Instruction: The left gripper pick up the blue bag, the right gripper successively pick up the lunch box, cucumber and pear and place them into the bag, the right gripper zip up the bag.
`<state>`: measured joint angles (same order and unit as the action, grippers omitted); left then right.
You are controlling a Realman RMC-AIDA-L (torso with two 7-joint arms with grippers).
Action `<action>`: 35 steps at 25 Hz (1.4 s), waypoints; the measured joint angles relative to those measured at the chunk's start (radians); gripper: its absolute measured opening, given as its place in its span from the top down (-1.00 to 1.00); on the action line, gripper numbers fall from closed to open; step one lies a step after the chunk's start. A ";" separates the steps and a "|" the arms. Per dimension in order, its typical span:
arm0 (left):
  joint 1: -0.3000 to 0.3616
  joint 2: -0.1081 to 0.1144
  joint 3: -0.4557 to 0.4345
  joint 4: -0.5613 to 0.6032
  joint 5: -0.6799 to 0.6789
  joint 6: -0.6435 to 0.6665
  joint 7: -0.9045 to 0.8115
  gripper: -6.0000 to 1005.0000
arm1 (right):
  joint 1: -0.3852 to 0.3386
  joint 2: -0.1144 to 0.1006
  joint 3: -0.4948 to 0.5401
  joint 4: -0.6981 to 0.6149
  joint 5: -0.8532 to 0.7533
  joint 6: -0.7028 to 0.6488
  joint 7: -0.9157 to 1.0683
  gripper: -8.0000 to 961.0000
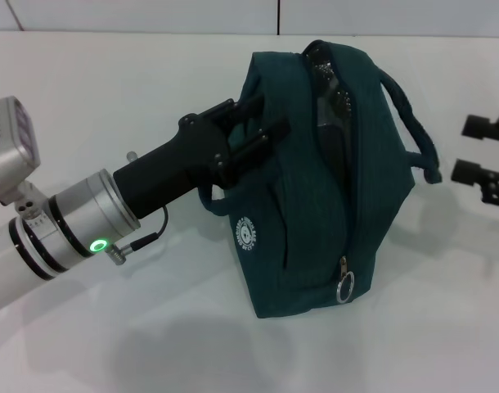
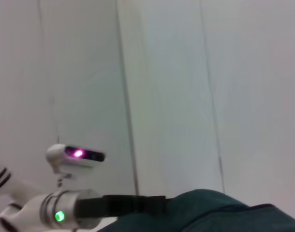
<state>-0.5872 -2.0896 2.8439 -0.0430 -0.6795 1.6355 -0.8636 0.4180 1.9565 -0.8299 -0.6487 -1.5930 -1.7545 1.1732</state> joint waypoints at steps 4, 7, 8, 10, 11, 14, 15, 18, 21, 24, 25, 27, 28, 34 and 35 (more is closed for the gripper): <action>0.003 0.000 0.000 0.000 0.000 -0.008 0.002 0.00 | -0.009 -0.023 -0.027 -0.025 -0.056 -0.085 0.000 -0.21; 0.005 0.000 0.000 0.001 0.000 -0.009 0.005 -0.01 | 0.012 -0.026 -0.077 -0.025 -0.163 -0.138 0.000 -0.29; 0.005 0.000 0.000 0.002 0.000 -0.009 0.005 -0.02 | 0.024 -0.020 -0.109 -0.024 -0.209 -0.136 0.001 -0.29; 0.004 0.000 0.000 0.004 0.000 -0.009 0.006 -0.02 | 0.033 -0.011 -0.135 -0.020 -0.242 -0.124 0.001 -0.28; 0.003 0.000 0.000 0.004 0.001 -0.009 0.006 -0.02 | 0.041 0.004 -0.160 -0.016 -0.278 -0.101 0.001 -0.28; 0.002 0.000 0.000 0.005 0.002 -0.009 0.006 -0.03 | 0.055 0.042 -0.191 -0.014 -0.334 -0.042 0.004 -0.27; 0.002 0.000 0.000 0.006 0.002 -0.009 0.006 -0.04 | 0.060 0.051 -0.197 -0.013 -0.342 -0.017 0.005 -0.27; -0.001 0.000 0.000 0.007 0.002 -0.009 0.006 -0.04 | 0.083 0.062 -0.234 0.025 -0.322 0.048 0.006 -0.26; -0.001 0.000 0.000 0.008 0.002 -0.009 0.006 -0.05 | 0.119 0.064 -0.269 0.081 -0.274 0.085 0.006 -0.25; -0.002 0.000 0.000 0.008 0.002 -0.009 0.006 -0.06 | 0.143 0.068 -0.286 0.105 -0.260 0.112 0.007 -0.24; -0.002 0.000 0.000 0.008 0.001 -0.009 0.006 -0.06 | 0.148 0.069 -0.293 0.108 -0.254 0.119 0.007 -0.24; -0.002 0.000 0.000 0.008 0.001 -0.010 0.006 -0.07 | 0.160 0.071 -0.336 0.121 -0.218 0.137 0.006 -0.23; -0.002 0.000 0.000 0.009 0.000 -0.010 0.006 -0.07 | 0.164 0.071 -0.357 0.126 -0.202 0.143 0.005 -0.23; -0.002 0.000 0.000 0.010 0.000 -0.010 0.006 -0.09 | 0.177 0.071 -0.466 0.124 -0.143 0.155 -0.001 -0.22; -0.003 -0.001 0.000 0.010 0.000 -0.010 0.006 -0.09 | 0.177 0.071 -0.469 0.124 -0.138 0.156 -0.001 -0.21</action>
<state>-0.5898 -2.0902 2.8439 -0.0328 -0.6797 1.6259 -0.8575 0.5949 2.0275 -1.2993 -0.5250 -1.7314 -1.5981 1.1719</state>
